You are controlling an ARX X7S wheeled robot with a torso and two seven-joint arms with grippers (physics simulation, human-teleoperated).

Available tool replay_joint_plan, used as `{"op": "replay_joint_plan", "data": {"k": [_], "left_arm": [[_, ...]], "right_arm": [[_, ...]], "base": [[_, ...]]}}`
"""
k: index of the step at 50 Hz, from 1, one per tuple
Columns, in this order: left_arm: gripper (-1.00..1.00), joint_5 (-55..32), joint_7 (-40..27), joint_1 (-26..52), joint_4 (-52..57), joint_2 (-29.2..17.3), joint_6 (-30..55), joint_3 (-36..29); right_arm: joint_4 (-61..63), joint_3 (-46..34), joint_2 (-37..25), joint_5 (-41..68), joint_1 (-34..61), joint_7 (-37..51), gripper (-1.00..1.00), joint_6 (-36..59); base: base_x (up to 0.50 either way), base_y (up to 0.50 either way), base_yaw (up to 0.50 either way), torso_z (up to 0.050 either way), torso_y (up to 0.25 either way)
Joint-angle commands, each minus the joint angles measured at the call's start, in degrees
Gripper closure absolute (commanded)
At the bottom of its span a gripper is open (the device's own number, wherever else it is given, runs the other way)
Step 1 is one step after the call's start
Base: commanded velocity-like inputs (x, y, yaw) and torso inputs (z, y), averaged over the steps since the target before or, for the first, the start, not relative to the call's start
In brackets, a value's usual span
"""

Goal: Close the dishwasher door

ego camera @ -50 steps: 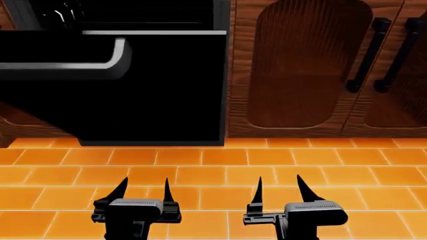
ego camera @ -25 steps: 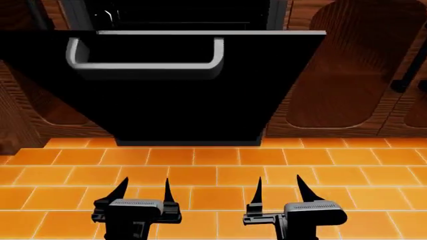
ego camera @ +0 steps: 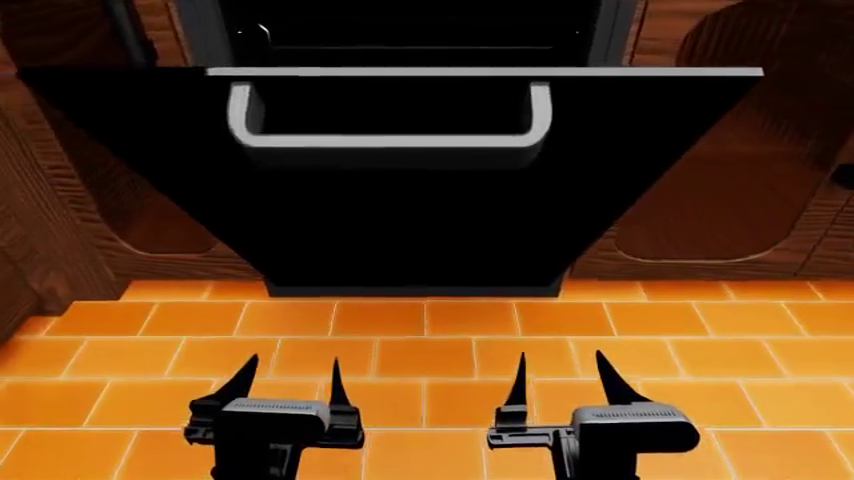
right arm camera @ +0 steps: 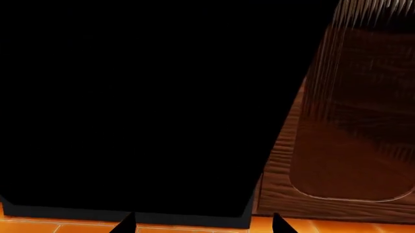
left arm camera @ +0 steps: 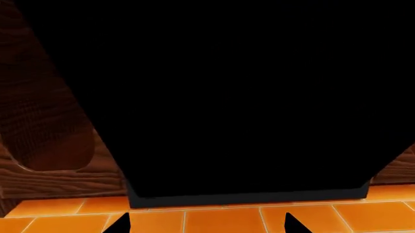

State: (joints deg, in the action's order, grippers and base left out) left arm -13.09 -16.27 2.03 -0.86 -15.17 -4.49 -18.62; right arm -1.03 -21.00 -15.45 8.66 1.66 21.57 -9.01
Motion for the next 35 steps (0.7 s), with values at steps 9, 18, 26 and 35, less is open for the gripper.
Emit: {"op": "replay_joint_plan", "data": {"k": [9,18,26,35], "left_arm": [[-1.0,0.3,-0.6,0.2,0.0,-0.2,-0.2,-0.6],[-1.0,-0.8,0.0,0.0,0.1,-0.4,-0.8,-0.6],[-1.0,-1.2,0.3,0.0,0.2,-0.5,-0.7,-0.8],[-1.0,-1.4,0.4,0.2,0.1,-0.6,-0.7,-1.0]], "right_arm": [[0.4,-0.6,-0.6,0.0,0.0,0.1,-1.0,0.2],[0.4,-1.4,-0.8,-0.4,-0.1,-0.2,-1.0,-0.5],[0.5,-1.5,-1.0,-0.2,-0.2,-0.3,-1.0,-0.7],[0.6,-1.4,-1.1,-0.2,-0.2,0.2,-1.0,-0.7]], "base": [[0.49,-0.19,0.0,0.0,0.0],[0.22,0.0,0.0,0.0,0.0],[0.27,-0.01,0.0,0.0,0.0],[0.5,-0.01,0.0,0.0,0.0]]}}
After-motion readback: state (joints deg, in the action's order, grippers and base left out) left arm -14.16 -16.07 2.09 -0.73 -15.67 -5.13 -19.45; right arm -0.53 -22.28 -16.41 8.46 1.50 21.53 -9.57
